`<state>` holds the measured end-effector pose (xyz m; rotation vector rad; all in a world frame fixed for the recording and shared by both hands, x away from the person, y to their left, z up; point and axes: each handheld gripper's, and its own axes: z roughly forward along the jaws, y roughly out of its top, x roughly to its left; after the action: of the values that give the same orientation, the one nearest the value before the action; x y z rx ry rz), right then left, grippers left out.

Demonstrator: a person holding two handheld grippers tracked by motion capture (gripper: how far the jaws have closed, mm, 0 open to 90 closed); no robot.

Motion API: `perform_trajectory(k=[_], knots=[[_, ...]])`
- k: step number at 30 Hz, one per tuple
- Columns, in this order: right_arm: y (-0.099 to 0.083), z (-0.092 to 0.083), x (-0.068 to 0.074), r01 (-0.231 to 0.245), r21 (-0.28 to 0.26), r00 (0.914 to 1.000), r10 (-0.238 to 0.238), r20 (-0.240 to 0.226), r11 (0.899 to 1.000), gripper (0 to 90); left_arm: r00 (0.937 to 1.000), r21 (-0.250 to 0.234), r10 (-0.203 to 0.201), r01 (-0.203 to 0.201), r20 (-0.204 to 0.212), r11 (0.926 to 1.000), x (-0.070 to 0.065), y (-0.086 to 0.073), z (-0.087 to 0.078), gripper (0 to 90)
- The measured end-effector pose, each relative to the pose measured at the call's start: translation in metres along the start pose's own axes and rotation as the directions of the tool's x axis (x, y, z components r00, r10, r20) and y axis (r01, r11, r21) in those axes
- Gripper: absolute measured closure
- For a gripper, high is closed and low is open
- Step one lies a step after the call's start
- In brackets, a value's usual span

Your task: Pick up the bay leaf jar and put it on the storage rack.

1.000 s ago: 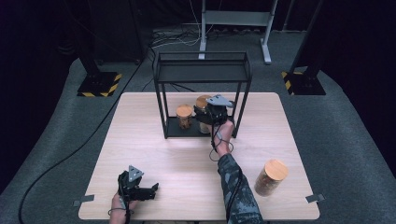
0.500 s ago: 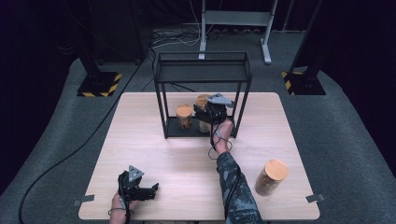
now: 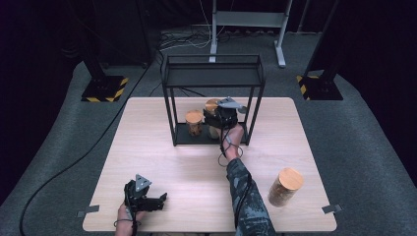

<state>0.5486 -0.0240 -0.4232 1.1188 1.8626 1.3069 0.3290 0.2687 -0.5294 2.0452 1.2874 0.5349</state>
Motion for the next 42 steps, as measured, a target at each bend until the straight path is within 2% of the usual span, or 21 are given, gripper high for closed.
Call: perform_trajectory(k=[10, 20, 30, 42], knots=[[0.000, 0.008, 0.004, 0.011, 0.014, 0.9999, -0.011, -0.003, 1.000, 25.1, 1.0000, 0.000, 0.001, -0.001, 0.001, 1.0000, 0.000, 0.000, 0.000, 0.7], [-0.001, 0.017, 0.003, 0.000, 0.032, 1.0000, 0.000, -0.002, 0.999, 25.1, 1.0000, 0.000, 0.002, -0.002, 0.002, 1.0000, 0.000, 0.000, 0.000, 0.7], [-0.003, 0.024, 0.001, -0.015, 0.005, 0.9999, 0.015, -0.007, 1.000, 25.2, 1.0000, 0.000, 0.002, -0.002, 0.002, 1.0000, 0.000, 0.000, 0.000, 0.7], [-0.005, 0.026, -0.001, -0.010, -0.010, 0.9998, 0.010, -0.014, 1.000, 25.2, 1.0000, 0.000, 0.002, -0.002, 0.003, 1.0000, 0.000, 0.000, 0.000, 0.7]])
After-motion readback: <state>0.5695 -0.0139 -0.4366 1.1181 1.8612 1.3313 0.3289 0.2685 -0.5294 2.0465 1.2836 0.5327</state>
